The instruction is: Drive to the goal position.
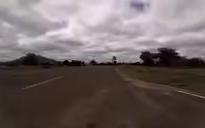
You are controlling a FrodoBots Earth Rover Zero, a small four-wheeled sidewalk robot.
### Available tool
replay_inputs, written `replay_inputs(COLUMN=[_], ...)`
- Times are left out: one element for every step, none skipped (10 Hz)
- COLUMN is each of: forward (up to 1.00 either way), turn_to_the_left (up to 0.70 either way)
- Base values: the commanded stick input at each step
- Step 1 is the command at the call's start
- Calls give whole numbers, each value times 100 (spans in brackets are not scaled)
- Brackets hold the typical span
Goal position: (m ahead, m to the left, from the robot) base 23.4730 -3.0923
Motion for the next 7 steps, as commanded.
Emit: replay_inputs(forward=[60,60,60,60,60,60,60], turn_to_the_left=[0,0,-2,-10,-15,-15,-15])
